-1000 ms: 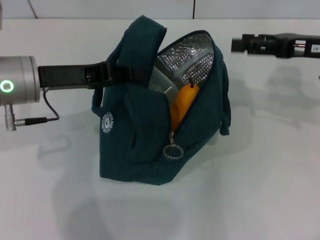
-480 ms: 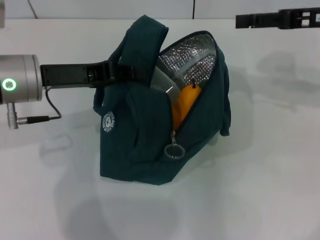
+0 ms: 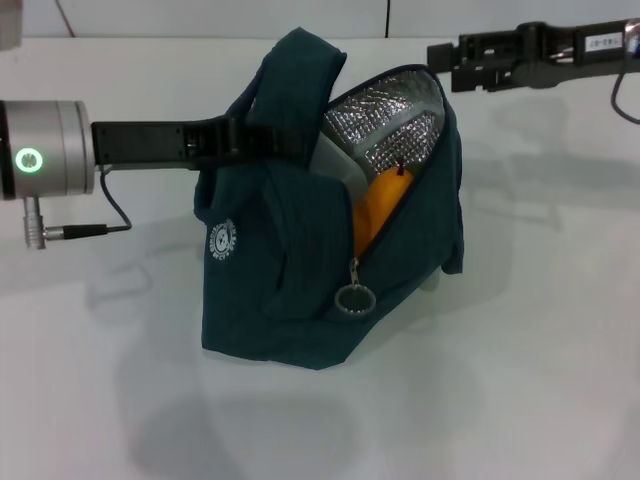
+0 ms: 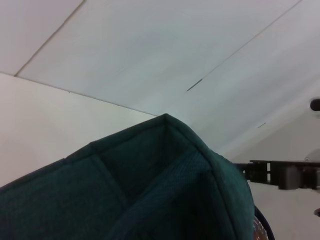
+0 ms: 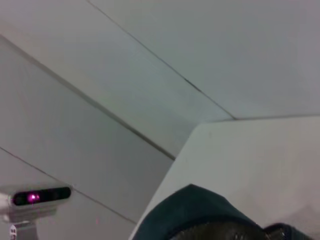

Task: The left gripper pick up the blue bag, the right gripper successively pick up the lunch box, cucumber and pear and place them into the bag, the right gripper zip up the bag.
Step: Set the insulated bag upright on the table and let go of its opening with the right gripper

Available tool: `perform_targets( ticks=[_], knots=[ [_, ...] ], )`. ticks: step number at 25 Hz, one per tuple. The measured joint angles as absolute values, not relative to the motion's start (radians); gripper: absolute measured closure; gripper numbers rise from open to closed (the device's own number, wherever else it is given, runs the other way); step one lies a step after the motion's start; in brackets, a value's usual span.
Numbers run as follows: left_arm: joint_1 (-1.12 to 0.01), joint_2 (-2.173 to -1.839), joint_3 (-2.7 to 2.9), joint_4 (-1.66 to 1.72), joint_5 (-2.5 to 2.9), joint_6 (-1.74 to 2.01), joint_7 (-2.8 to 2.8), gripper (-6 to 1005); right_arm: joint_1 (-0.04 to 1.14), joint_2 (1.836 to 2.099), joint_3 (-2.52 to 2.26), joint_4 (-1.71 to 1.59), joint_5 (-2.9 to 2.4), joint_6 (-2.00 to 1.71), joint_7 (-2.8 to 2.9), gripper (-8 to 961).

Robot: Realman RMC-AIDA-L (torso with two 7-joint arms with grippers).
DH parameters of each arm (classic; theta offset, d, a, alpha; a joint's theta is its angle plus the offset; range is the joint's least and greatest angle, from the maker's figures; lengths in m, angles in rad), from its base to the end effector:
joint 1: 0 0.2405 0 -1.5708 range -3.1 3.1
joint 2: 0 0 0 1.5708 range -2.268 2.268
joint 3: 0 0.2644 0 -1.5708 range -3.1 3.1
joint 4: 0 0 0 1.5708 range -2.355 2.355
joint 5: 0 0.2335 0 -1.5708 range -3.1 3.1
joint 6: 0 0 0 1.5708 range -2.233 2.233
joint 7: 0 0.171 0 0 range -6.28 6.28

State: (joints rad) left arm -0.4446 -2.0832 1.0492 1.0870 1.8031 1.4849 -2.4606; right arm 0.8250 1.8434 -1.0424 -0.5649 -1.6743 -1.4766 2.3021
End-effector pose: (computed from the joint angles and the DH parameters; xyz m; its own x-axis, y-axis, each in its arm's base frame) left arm -0.1963 0.3785 -0.0005 0.3509 0.8157 0.4600 0.8541 -0.4802 0.2000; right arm 0.1629 0.4533 0.0268 0.4369 -0.7935 -0.4235 -0.7979 -0.5593 0.2248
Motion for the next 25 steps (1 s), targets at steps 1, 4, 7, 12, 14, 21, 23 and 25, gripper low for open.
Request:
perform_targets(
  ticks=[1,4,7,12,14,21,23,25],
  knots=[
    [-0.445,-2.083,1.049,1.086,1.803,1.485,-2.461,960,0.830,1.842,-1.043,-0.560,-1.684,-1.477,2.311,84],
    [-0.445,-2.083,1.049,1.082,1.805,1.485,-2.461,960,0.839,1.838,-1.046,-0.552,-1.705,-1.480,2.333,85],
    [-0.445,-2.083,1.049,1.073,1.805,1.484,-2.459,960,0.841,1.834,-1.047,-0.535,-1.714,-1.486,2.343,86],
    [-0.442,-2.084,1.049,1.066,1.806,1.479,-2.449,960,0.844,1.836,-1.048,-0.499,-1.726,-1.489,2.347,88],
    [-0.444,-2.084,1.049,1.060,1.805,1.475,-2.446,960,0.845,1.840,-1.049,-0.495,-1.737,-1.488,2.347,89],
    [-0.446,-2.085,1.049,1.055,1.804,1.474,-2.433,960,0.848,1.853,-1.050,-0.494,-1.759,-1.465,2.348,92],
    [-0.444,-2.085,1.049,1.054,1.803,1.474,-2.432,960,0.850,1.856,-1.051,-0.489,-1.759,-1.461,2.348,93],
    [-0.442,-2.085,1.049,1.054,1.801,1.474,-2.432,960,0.854,1.858,-1.051,-0.471,-1.759,-1.460,2.348,98]
  ],
)
